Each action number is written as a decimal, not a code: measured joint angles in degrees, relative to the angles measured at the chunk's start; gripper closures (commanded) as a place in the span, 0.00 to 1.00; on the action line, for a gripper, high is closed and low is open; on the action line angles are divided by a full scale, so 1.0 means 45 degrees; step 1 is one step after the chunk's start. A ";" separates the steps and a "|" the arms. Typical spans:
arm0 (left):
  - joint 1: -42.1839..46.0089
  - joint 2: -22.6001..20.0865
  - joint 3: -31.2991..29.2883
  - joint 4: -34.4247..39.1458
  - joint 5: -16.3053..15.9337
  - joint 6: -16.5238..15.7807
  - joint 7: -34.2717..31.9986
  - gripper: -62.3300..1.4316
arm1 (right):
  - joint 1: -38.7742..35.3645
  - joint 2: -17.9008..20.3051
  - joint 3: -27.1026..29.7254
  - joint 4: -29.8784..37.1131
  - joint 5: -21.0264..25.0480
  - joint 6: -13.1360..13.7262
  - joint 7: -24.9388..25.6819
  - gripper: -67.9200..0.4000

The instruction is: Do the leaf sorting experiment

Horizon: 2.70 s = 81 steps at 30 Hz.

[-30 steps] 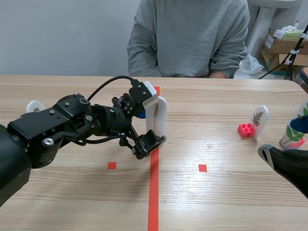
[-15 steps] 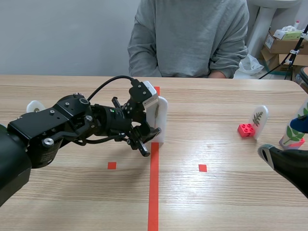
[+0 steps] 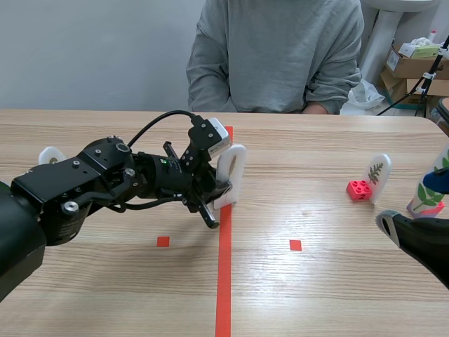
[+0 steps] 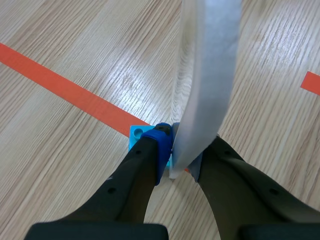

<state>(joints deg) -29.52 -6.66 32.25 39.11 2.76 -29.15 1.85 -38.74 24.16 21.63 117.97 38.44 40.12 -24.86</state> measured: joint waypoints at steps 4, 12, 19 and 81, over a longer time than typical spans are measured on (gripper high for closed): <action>0.0073 -0.0015 -0.0024 0.0471 -0.0427 -0.0005 0.0704 0.87 | 0.0000 0.0000 0.0000 0.0000 -0.0005 0.0000 0.0000 0.27; 0.2302 -0.1035 -0.2229 0.5304 -0.1583 -0.0384 0.2234 0.87 | 0.0000 0.0000 0.0000 0.0000 -0.0102 0.0000 0.0000 0.27; 0.6698 -0.2021 -0.5795 0.9214 -0.3152 -0.0568 0.2293 0.87 | 0.0000 0.0000 0.0000 0.0000 -0.0097 0.0000 0.0005 0.27; 0.8655 -0.1904 -1.0161 0.7257 -0.3288 0.2191 0.1243 0.06 | 0.0000 0.0000 0.0000 0.0000 -0.0102 0.0000 0.0000 0.27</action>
<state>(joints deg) 9.43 -15.22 -13.47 71.77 -12.03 -19.29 7.44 -38.74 24.16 21.63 117.97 37.98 40.12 -24.86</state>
